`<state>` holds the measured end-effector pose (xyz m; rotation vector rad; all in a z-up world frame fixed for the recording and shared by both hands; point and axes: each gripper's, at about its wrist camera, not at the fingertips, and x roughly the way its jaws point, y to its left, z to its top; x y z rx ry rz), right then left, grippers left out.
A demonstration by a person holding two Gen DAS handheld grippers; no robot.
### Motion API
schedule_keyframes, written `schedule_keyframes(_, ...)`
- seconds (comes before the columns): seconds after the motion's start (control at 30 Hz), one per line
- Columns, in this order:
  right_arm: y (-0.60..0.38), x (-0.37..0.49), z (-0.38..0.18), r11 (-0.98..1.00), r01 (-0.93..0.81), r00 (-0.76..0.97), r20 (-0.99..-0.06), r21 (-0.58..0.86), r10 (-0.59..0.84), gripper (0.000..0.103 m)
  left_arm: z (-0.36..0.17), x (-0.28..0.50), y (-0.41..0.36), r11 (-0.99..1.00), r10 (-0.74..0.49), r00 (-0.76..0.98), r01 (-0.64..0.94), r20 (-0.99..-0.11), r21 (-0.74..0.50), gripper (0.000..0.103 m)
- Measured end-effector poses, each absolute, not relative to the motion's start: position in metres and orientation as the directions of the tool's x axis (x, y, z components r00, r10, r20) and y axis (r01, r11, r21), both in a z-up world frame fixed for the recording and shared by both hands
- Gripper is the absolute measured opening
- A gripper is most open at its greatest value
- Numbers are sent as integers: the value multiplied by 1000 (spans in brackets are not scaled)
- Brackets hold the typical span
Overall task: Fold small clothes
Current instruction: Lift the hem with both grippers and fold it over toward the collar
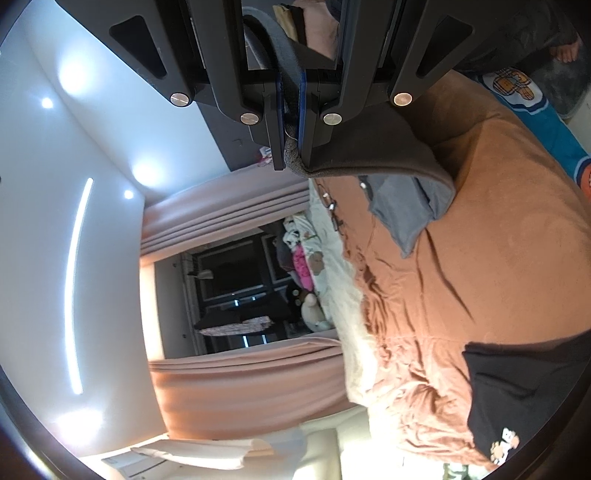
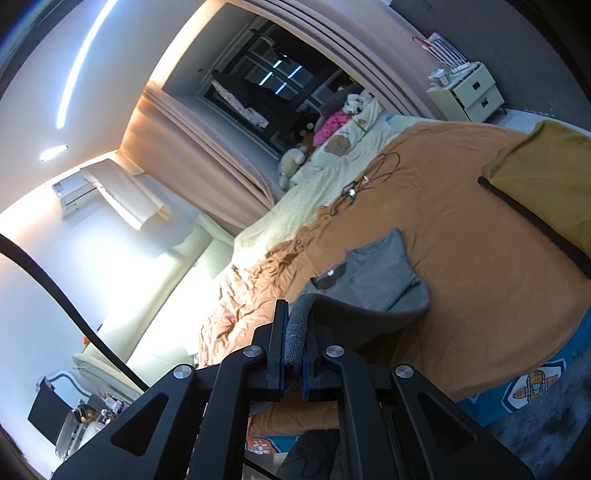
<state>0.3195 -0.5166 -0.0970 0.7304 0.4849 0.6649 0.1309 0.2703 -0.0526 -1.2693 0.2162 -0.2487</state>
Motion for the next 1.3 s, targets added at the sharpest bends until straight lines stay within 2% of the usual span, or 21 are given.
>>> schedule_keyframes(0.53,-484,410,-81,605,-308,686,-270,734,676,2,-55,238,285,338,-290,946,-41,-145,-940,5)
schedule_keyframes(1.3,-408,581,-68,728,-225,637,-468,648,613,2,-87,437,301,503,-237,866,-278,-440,-818,5)
